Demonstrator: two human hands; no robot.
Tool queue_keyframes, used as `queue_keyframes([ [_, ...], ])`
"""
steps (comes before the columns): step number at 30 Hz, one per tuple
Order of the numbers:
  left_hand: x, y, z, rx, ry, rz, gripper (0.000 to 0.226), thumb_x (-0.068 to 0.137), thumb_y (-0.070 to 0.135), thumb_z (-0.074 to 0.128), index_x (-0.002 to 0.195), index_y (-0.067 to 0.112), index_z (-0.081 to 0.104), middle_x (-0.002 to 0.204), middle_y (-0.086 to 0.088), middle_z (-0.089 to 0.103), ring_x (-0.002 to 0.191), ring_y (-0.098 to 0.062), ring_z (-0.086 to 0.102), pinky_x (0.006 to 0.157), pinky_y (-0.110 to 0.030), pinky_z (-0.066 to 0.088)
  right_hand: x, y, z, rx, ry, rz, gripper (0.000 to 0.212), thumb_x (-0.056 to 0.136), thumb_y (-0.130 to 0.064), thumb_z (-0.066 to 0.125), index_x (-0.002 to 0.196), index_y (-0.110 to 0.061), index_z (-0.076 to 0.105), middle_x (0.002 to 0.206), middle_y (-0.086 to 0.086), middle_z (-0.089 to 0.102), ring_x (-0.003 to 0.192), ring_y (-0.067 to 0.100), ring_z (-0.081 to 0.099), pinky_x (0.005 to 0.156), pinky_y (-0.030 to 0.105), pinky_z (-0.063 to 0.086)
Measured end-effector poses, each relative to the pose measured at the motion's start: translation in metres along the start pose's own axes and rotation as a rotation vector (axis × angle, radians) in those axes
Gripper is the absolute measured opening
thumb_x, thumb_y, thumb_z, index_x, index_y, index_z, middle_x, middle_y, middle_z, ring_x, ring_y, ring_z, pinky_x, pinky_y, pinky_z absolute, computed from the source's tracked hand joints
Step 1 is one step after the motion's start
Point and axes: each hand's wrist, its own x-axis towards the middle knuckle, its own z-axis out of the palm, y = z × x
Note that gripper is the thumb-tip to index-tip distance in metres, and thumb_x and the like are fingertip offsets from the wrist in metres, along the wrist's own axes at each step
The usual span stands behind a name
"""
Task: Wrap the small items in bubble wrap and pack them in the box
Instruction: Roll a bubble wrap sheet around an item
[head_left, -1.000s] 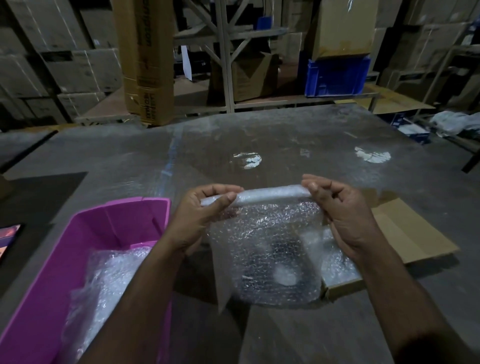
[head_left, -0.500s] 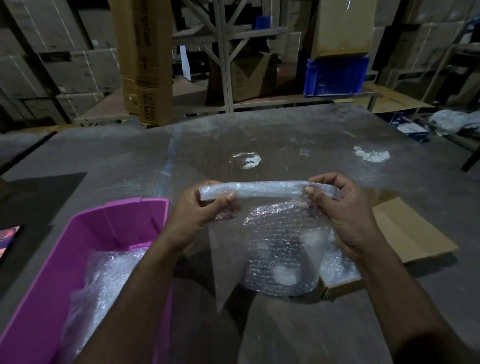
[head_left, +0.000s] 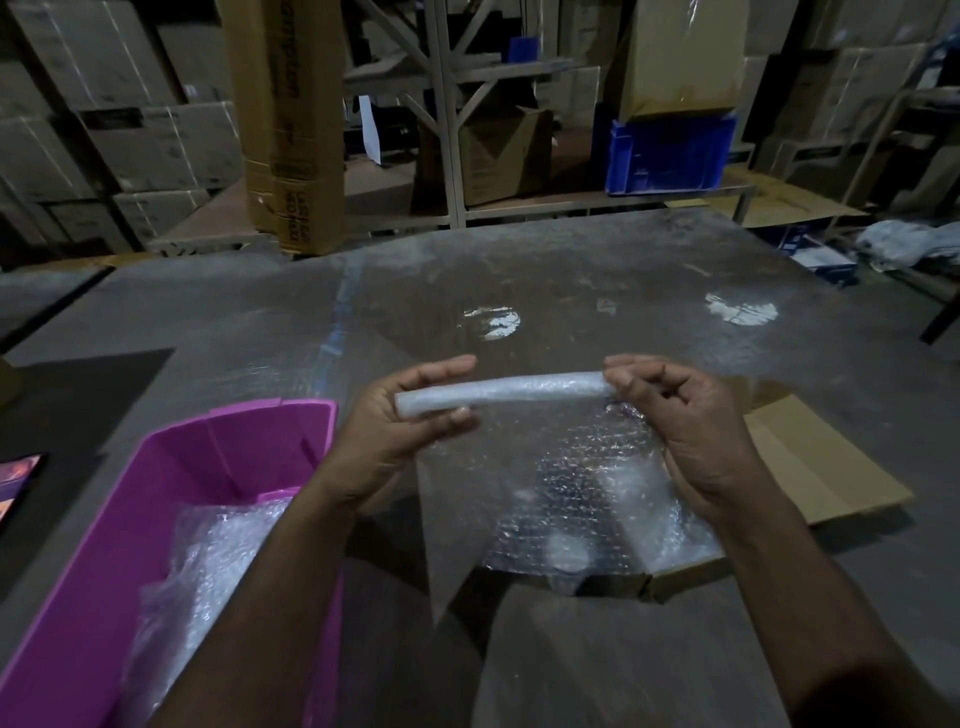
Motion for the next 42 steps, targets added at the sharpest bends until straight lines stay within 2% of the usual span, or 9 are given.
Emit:
queue_keyframes([
  [5,-0.001,0.001,0.003,-0.017,0.001,-0.15,0.086,0.065,0.054,0.089,0.134,0.012,0.06,0.123,-0.017,0.069,0.099,-0.03,0.071,0.08,-0.044,0.061,0.0,0.0,0.0,0.016,0.006,0.031,0.03,0.069,-0.019,0.082,0.098,-0.023,0.077,0.097,0.011,0.07,0.086,0.019,0.062,0.083,0.027,0.057],
  [9,-0.001,-0.002,0.008,0.085,0.059,-0.087,0.041,0.085,0.021,0.076,0.12,0.004,0.067,0.104,-0.02,0.075,0.089,-0.024,0.073,0.068,-0.031,0.061,0.001,0.0,0.0,-0.01,0.046,0.024,0.039,0.071,-0.012,0.079,0.108,-0.021,0.071,0.101,0.004,0.068,0.085,0.018,0.06,0.082,0.026,0.056],
  [12,0.001,-0.002,0.007,0.134,0.105,-0.031,0.034,0.083,0.009,0.072,0.114,-0.003,0.068,0.088,-0.012,0.075,0.074,-0.014,0.067,0.062,-0.022,0.055,0.0,-0.001,-0.002,-0.012,0.046,0.043,0.041,0.071,-0.016,0.082,0.11,-0.022,0.072,0.099,0.008,0.067,0.087,0.021,0.061,0.085,0.031,0.058],
  [17,0.002,-0.002,0.004,0.093,0.141,0.021,0.026,0.079,0.002,0.073,0.105,-0.001,0.071,0.088,-0.003,0.075,0.071,-0.008,0.065,0.062,-0.019,0.055,-0.004,0.002,0.0,-0.037,0.011,0.094,0.027,0.081,-0.012,0.074,0.107,-0.015,0.071,0.094,0.004,0.073,0.079,0.015,0.065,0.059,0.024,0.058],
  [21,0.003,-0.001,0.002,0.097,0.139,0.036,0.022,0.078,-0.004,0.071,0.088,0.013,0.08,0.111,-0.004,0.076,0.094,-0.012,0.07,0.073,-0.022,0.059,-0.003,0.005,0.0,0.026,-0.028,0.099,0.024,0.08,-0.003,0.072,0.096,-0.02,0.078,0.103,0.006,0.074,0.092,0.018,0.064,0.075,0.022,0.059],
  [24,0.005,-0.002,0.0,0.155,0.122,0.085,0.035,0.082,-0.015,0.067,0.086,0.017,0.082,0.118,-0.005,0.074,0.107,-0.014,0.068,0.078,-0.022,0.057,-0.002,0.004,0.001,0.038,-0.063,0.102,0.026,0.07,-0.025,0.086,0.095,-0.021,0.079,0.104,0.005,0.073,0.095,0.018,0.058,0.079,0.02,0.053],
  [29,0.003,0.0,-0.002,0.08,0.068,-0.016,0.062,0.068,-0.001,0.086,0.124,0.019,0.068,0.129,-0.007,0.069,0.116,-0.016,0.066,0.084,-0.022,0.056,0.0,0.006,0.0,0.004,-0.003,0.069,0.042,0.058,-0.042,0.093,0.092,-0.02,0.079,0.098,0.006,0.074,0.095,0.021,0.061,0.086,0.031,0.054],
  [34,0.001,0.001,-0.003,0.143,0.113,-0.13,0.051,0.069,0.047,0.086,0.114,0.026,0.074,0.106,-0.004,0.076,0.09,-0.016,0.071,0.077,-0.024,0.058,0.001,0.004,-0.001,0.008,0.002,0.083,0.023,0.067,-0.024,0.083,0.09,-0.025,0.079,0.096,0.006,0.072,0.092,0.023,0.058,0.078,0.025,0.055],
  [42,0.001,0.0,0.005,0.07,0.159,-0.091,0.032,0.073,0.009,0.079,0.104,0.011,0.073,0.099,-0.012,0.076,0.083,-0.022,0.073,0.068,-0.031,0.063,0.0,0.002,0.001,-0.002,-0.019,0.053,0.039,0.075,-0.011,0.075,0.113,-0.015,0.069,0.113,0.004,0.072,0.099,0.011,0.066,0.087,0.021,0.056],
])
